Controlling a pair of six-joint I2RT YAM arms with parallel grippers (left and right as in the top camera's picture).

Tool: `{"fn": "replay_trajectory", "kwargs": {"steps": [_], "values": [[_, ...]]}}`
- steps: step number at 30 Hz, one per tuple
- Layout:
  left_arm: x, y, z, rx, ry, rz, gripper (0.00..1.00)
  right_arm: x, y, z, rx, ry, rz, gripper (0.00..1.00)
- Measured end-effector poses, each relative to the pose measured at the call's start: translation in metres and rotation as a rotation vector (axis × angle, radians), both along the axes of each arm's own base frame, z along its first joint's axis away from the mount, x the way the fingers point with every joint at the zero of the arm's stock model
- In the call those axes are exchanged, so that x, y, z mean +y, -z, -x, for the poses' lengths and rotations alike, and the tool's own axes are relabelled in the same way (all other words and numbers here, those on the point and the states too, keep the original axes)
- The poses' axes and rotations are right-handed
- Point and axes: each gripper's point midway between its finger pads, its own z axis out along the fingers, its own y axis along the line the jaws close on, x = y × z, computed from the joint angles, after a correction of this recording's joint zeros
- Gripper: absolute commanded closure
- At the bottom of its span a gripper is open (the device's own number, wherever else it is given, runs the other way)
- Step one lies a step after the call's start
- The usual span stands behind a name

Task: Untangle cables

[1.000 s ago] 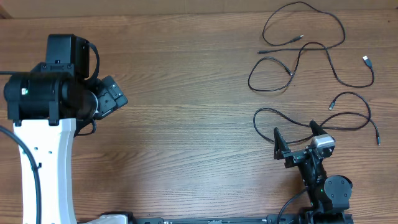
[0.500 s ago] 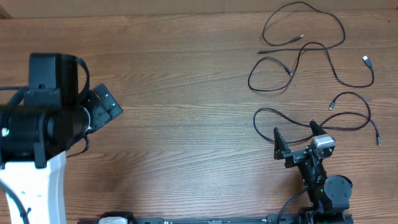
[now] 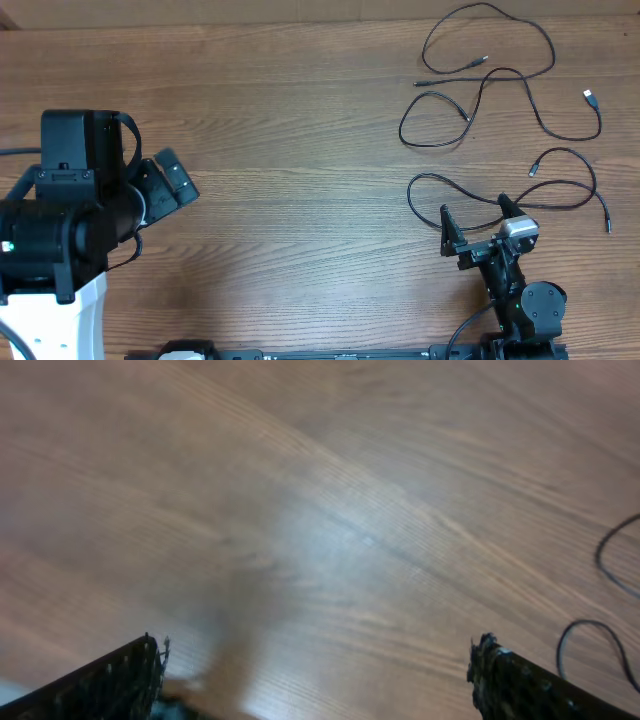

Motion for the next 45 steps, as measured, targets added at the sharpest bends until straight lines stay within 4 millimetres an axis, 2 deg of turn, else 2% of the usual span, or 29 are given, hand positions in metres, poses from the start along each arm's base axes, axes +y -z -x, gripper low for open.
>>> {"fn": "replay_trajectory", "kwargs": {"steps": [3, 7, 11, 16, 27, 36, 40, 45], "values": [[-0.005, 0.007, -0.011, -0.048, 0.055, 0.002, 0.00, 0.000, 0.000, 0.000, 0.001, 0.000, 0.000, 0.00], [-0.012, 0.025, -0.014, -0.079, 0.108, 0.019, 0.00, 0.000, 0.000, 0.000, 0.000, 0.000, 0.000, 0.00], [-0.021, 0.042, -0.013, -0.103, 0.165, 0.042, 0.00, 0.000, 0.000, 0.000, 0.001, 0.000, 0.000, 0.00], [-0.026, 0.061, -0.001, -0.082, 0.191, 0.063, 0.00, 0.000, 0.000, 0.000, 0.001, 0.000, 0.000, 0.00], [-0.028, 0.057, 0.016, -0.116, 0.214, 0.064, 0.00, 0.000, 0.000, 0.000, 0.001, 0.000, 0.000, 0.00], [-0.028, 0.075, 0.025, -0.063, 0.253, 0.044, 0.01, 0.000, 0.000, 0.000, 0.001, 0.001, 0.001, 0.00], [-0.028, 0.088, 0.032, -0.038, 0.258, 0.049, 0.00, 0.000, 0.000, 0.000, 0.001, 0.000, 0.000, 0.00], [-0.029, 0.095, 0.042, -0.047, 0.261, 0.054, 0.01, 0.000, 0.000, 0.000, 0.001, 0.000, 0.000, 0.00]]}}
